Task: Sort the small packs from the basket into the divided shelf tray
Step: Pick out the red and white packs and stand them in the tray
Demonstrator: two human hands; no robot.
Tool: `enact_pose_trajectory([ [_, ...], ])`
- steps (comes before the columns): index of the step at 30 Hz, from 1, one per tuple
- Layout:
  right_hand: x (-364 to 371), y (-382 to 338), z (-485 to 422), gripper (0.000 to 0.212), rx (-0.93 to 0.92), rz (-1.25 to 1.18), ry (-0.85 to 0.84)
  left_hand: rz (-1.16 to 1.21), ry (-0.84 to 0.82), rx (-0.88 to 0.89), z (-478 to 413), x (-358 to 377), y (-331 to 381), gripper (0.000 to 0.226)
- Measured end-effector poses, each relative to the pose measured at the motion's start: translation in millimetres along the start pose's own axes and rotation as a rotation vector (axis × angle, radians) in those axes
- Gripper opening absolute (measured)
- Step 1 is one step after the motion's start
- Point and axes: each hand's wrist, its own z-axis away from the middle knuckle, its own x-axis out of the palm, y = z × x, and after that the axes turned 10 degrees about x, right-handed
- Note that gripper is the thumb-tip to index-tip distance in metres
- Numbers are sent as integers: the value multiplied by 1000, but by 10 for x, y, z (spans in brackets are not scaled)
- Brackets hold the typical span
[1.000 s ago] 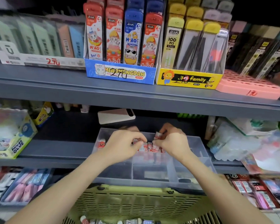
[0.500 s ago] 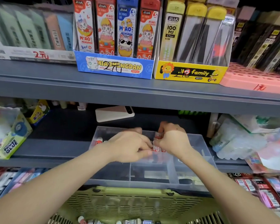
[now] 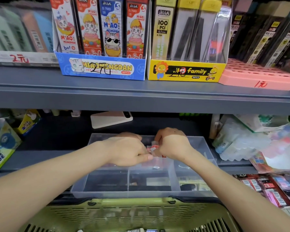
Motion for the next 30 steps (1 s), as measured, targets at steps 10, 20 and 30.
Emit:
enact_pose_trajectory([
  [10,99,31,32,25,132,-178,123,-127,55,33,0,102,-32,76],
  [20,191,-38,-27,22,-111,231,139,-92,100,22,36,68,16,77],
  [30,155,-5,-49,25,-93,180,79,177,348,1,128,72,7,61],
])
